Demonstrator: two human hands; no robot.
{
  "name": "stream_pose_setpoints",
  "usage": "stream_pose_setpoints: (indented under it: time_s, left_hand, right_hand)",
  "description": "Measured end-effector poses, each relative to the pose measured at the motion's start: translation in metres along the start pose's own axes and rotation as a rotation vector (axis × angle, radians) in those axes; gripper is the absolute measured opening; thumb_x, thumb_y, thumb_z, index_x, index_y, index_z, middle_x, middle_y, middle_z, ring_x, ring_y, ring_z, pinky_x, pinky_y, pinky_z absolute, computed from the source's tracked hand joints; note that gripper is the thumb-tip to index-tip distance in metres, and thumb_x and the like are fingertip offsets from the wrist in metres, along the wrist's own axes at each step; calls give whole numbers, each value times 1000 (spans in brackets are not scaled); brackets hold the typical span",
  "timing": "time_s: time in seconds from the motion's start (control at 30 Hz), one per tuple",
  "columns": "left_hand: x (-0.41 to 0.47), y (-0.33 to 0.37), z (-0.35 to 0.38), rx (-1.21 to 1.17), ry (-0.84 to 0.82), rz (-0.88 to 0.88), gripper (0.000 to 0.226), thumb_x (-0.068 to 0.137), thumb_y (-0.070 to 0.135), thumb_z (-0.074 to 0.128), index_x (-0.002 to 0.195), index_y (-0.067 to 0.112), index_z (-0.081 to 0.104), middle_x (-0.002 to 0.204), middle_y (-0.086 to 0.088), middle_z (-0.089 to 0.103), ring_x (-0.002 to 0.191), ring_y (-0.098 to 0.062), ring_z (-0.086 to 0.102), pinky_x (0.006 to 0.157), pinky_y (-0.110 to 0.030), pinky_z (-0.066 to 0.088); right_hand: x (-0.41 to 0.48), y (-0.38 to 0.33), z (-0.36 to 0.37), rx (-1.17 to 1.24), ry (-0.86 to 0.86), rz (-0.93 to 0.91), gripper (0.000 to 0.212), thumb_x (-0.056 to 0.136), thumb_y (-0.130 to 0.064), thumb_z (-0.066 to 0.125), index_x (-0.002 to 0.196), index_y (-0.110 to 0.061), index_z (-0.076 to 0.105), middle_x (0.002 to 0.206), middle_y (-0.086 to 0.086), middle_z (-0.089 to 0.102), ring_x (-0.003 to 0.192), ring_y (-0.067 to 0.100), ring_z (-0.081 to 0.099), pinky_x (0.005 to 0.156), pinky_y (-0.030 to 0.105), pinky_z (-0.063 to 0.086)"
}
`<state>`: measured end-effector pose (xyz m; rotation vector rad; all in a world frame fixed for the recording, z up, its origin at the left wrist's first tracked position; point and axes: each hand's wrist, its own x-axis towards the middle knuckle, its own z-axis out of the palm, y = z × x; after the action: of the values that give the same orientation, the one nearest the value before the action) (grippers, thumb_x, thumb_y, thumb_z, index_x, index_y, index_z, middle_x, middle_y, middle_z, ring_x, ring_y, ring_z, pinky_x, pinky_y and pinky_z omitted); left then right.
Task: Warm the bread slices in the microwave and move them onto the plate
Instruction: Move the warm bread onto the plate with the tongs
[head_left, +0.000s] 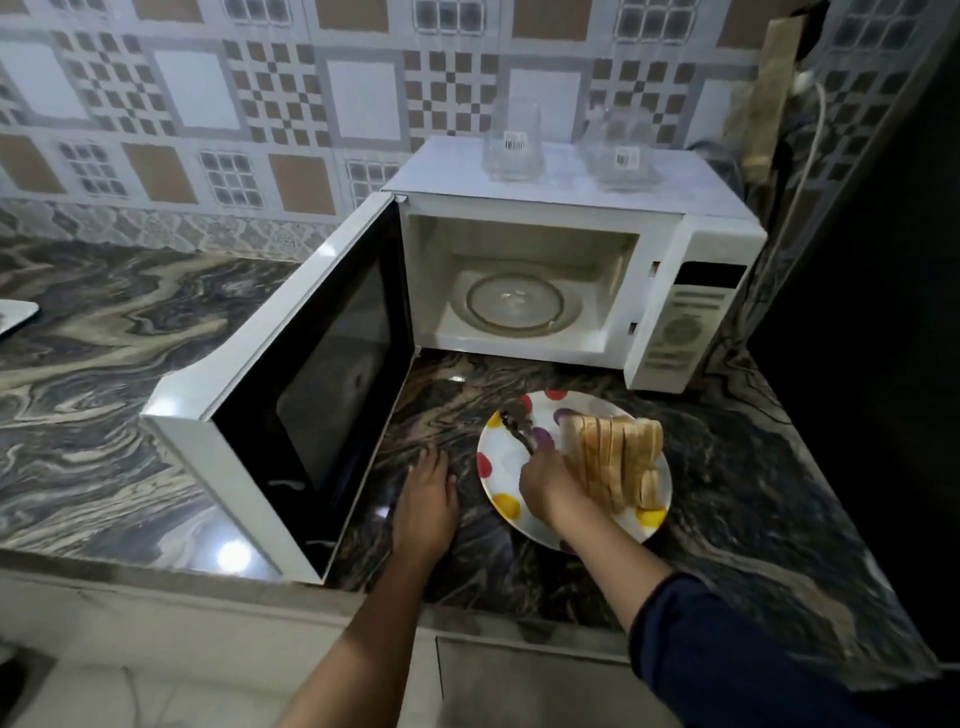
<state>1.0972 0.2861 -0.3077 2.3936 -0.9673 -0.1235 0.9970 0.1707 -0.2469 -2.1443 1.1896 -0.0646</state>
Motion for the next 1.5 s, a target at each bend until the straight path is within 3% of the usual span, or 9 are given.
stream_pose_setpoints:
  time_s: [0.07, 0.17, 0.37, 0.73, 0.83, 0.97, 1.2, 1.37, 1.5]
  left_hand:
    - [-1, -1, 1, 14, 18, 16, 46, 98, 19, 35, 142, 5, 35, 154, -10, 26, 144, -20, 20, 117, -27, 10]
    - [-1, -3, 3, 17, 28, 25, 46, 99, 20, 34, 143, 7, 35, 155, -8, 24, 145, -18, 18, 117, -25, 8]
    - [-2, -4, 3, 0, 53, 27, 45, 98, 20, 35, 141, 8, 38, 154, -8, 28, 144, -18, 21, 116, -24, 10]
    - [-3, -3, 3, -22, 64, 31, 44, 97, 18, 37, 140, 6, 40, 153, -10, 29, 144, -20, 22, 116, -24, 11]
    - [-3, -2, 3, -31, 65, 26, 44, 97, 19, 38, 139, 6, 41, 153, -11, 29, 143, -20, 23, 116, -26, 12]
    - [-3, -2, 3, -24, 56, 16, 42, 96, 19, 41, 137, 6, 45, 152, -11, 30, 143, -22, 26, 116, -28, 15]
    - [5, 15, 2, -184, 103, -194, 43, 93, 19, 47, 134, 4, 48, 149, -13, 36, 136, -28, 35, 112, -35, 30]
    - [13, 35, 4, -331, 88, -242, 40, 95, 13, 47, 132, -1, 48, 146, -18, 38, 136, -29, 34, 112, -34, 25]
    - [11, 39, 10, -353, 69, -217, 39, 94, 13, 48, 131, 0, 49, 139, -18, 48, 130, -30, 43, 110, -36, 32]
  right_hand:
    - [-6, -5, -1, -53, 8, -15, 38, 96, -9, 33, 133, -5, 40, 127, 18, 54, 91, 21, 53, 79, 24, 42]
    - [-6, -8, -1, -498, -82, -80, 39, 99, -9, 29, 135, 3, 39, 140, 21, 42, 129, 33, 40, 113, 45, 27]
    - [11, -15, -6, -638, -22, -4, 36, 97, -15, 37, 131, -9, 47, 134, 9, 51, 122, 24, 51, 96, 30, 43]
    - [21, -12, -4, -806, -14, -75, 44, 98, -22, 30, 138, -7, 40, 132, 11, 51, 133, 22, 37, 120, 40, 0]
    - [13, -26, -11, -707, -12, -87, 42, 96, -22, 36, 133, -4, 44, 133, 14, 51, 130, 23, 42, 118, 34, 17]
    - [0, -44, -47, -469, 77, -98, 42, 92, -18, 48, 132, -4, 43, 132, 15, 49, 120, 29, 50, 87, 32, 46]
    - [17, -4, -119, 120, 376, -204, 15, 90, -16, 50, 98, -7, 60, 101, 13, 63, 85, 24, 59, 69, 27, 44]
    - [32, 74, -130, 319, 494, 75, 19, 90, -8, 52, 106, -3, 62, 109, 16, 64, 101, 30, 59, 77, 26, 40]
    - [35, 125, -105, 227, 370, 211, 24, 91, -9, 49, 111, -2, 60, 116, 19, 61, 106, 33, 57, 82, 32, 43]
